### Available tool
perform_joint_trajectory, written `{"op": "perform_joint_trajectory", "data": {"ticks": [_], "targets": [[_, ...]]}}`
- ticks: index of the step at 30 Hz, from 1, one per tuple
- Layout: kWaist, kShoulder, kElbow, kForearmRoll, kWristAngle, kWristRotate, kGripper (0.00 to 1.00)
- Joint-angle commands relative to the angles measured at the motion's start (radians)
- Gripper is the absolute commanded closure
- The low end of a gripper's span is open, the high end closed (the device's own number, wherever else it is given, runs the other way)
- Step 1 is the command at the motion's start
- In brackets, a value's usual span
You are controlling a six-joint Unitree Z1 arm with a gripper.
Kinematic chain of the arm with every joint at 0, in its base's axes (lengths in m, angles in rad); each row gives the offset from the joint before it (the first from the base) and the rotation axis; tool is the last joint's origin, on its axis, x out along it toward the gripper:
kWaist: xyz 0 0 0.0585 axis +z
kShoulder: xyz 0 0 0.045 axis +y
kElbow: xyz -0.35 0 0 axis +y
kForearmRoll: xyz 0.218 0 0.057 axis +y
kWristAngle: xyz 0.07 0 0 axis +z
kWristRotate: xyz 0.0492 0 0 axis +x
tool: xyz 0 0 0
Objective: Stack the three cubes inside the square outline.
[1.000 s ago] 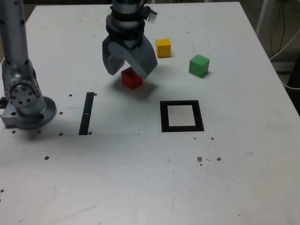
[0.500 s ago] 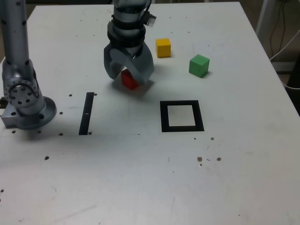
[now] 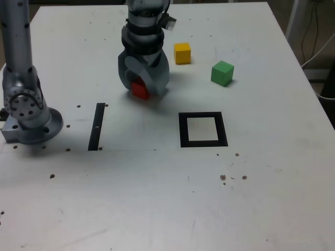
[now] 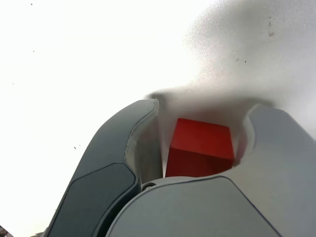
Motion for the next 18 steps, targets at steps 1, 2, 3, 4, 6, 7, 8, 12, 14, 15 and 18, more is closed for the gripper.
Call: {"op": "perform_joint_trajectory", "data": {"ticks": [1, 2, 3, 4, 6, 7, 8, 12, 14, 15, 18], "targets": [[-0.002, -0.001, 0.002, -0.002, 0.001, -0.005, 0.56], [-0.002, -0.001, 0.002, -0.001, 0.001, -0.007, 0.56], [-0.002, -0.001, 0.002, -0.001, 0.001, -0.008, 0.56], [-0.002, -0.001, 0.002, -0.001, 0.001, -0.010, 0.56], [-0.003, -0.002, 0.002, 0.000, 0.001, -0.012, 0.56], [-0.003, -0.003, 0.001, 0.001, 0.001, -0.013, 0.56], [-0.004, -0.004, 0.001, 0.002, 0.000, -0.015, 0.56], [-0.009, -0.013, -0.004, 0.013, -0.003, -0.024, 0.56], [-0.018, -0.022, -0.012, 0.026, -0.005, -0.036, 0.56], [-0.024, -0.027, -0.018, 0.036, -0.006, -0.044, 0.56], [-0.048, -0.042, -0.047, 0.077, -0.015, -0.073, 0.55]]}}
